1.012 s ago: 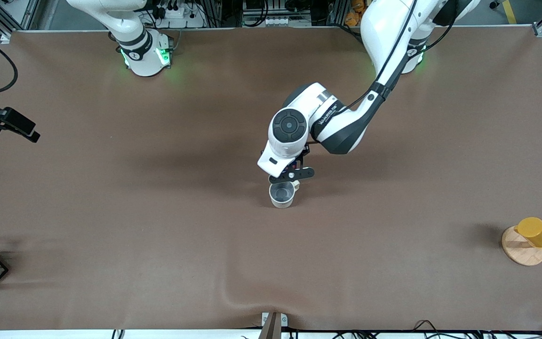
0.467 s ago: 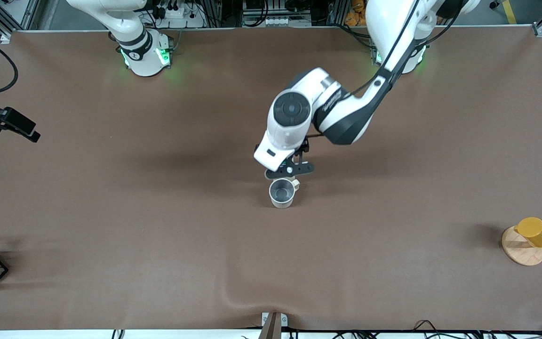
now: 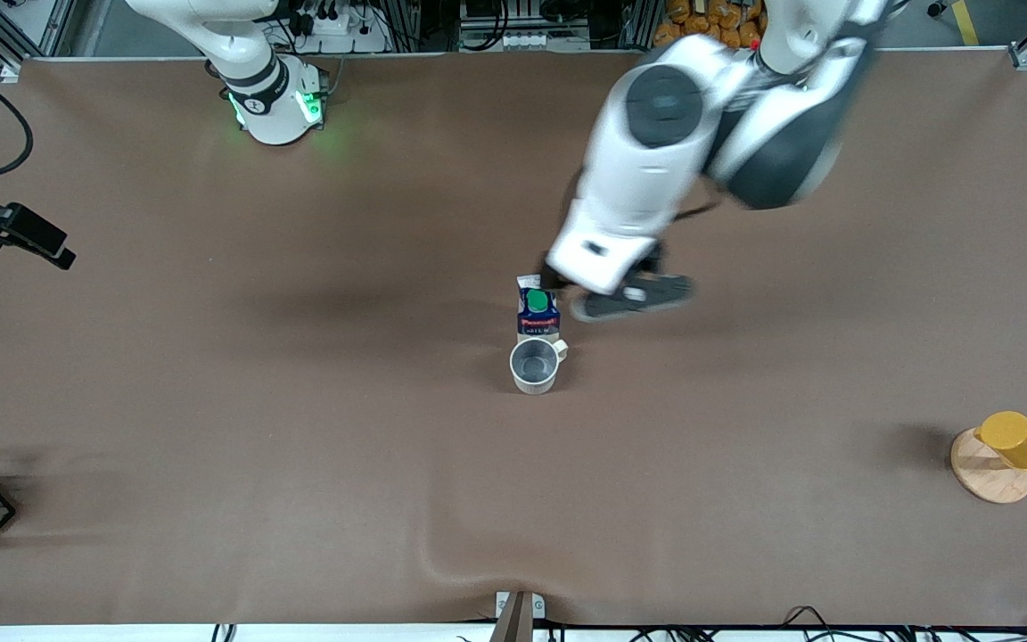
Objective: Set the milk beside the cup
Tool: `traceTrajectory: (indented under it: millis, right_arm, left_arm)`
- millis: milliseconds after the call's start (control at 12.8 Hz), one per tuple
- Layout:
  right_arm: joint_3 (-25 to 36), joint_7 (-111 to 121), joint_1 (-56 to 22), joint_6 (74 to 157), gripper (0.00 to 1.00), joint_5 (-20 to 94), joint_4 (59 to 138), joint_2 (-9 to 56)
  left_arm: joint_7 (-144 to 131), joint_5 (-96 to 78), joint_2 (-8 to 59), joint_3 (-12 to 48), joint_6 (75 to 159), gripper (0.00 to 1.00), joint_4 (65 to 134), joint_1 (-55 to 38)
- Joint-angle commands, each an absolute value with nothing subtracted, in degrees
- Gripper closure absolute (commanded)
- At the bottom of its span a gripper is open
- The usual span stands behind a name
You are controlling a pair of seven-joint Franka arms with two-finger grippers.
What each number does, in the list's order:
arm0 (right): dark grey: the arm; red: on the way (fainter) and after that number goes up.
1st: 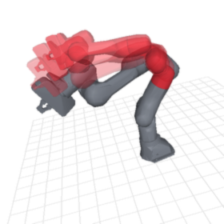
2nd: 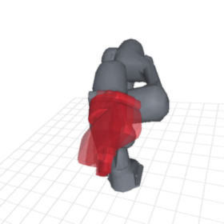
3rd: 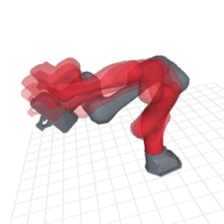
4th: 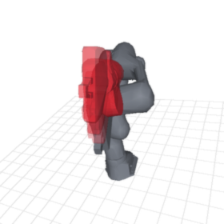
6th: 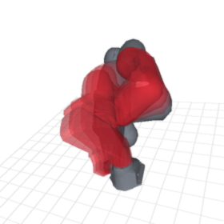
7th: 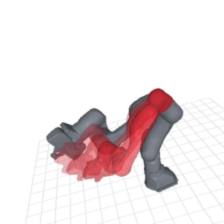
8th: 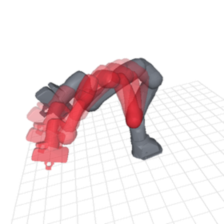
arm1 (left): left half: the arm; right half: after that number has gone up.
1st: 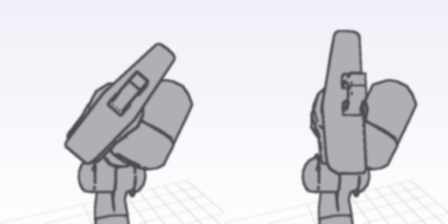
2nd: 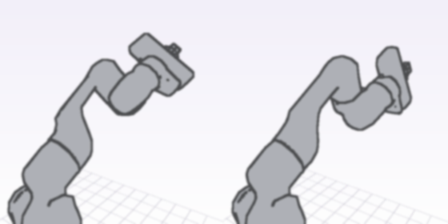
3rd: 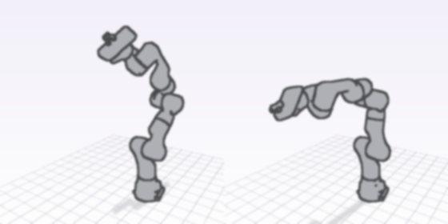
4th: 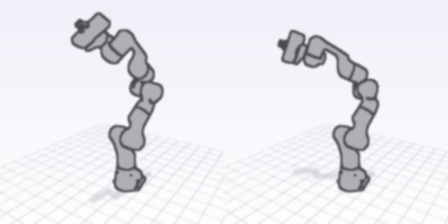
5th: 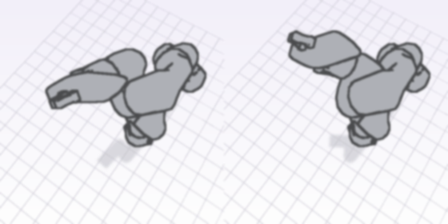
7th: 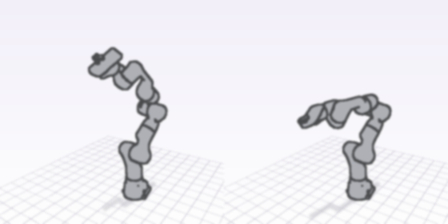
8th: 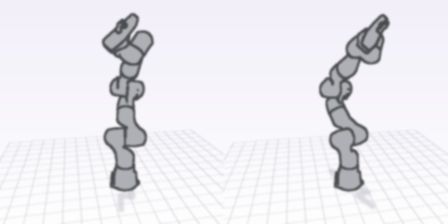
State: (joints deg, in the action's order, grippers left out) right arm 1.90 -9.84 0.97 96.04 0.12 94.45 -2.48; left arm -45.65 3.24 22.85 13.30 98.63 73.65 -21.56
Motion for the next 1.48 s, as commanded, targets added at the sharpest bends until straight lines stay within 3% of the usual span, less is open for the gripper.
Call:
traceTrajectory:
  millis: [0, 311, 545, 623, 1012, 1401]
  right_arm:
    - [1.1, -9.5, 2.2, 95.5, 0.00, -0.4, 94.0, -2.4]
    - [1.1, -9.4, 2.2, 95.5, 0.00, -0.4, 94.0, -2.4]
    - [1.1, -9.3, 2.2, 95.3, 0.00, -0.4, 94.0, -2.4]
    - [1.1, -9.2, 2.2, 95.3, 0.00, -0.4, 94.0, -2.4]
    - [1.1, -9.3, 2.3, 95.3, 0.00, -0.4, 94.0, -2.4]
    - [1.2, -9.2, 2.3, 95.3, 0.00, -0.4, 94.0, -2.4]
  left_arm:
    - [-37.0, 4.0, 19.3, 14.1, 95.5, 0.00, 75.5, -14.7]
    - [-19.3, 3.2, 13.1, 12.4, 86.9, 0.00, 77.3, -7.8]
    - [-9.3, 2.4, 6.6, -1.7, 79.1, 0.00, 79.7, -13.1]
    - [-7.9, 2.3, 5.2, -2.6, 77.1, 0.00, 79.6, -12.5]
    - [-2.5, 0.8, -0.4, -0.3, 74.0, 0.00, 79.4, -6.4]
    - [0.4, 0.7, 0.3, 0.3, 75.8, 0.00, 79.8, -5.0]
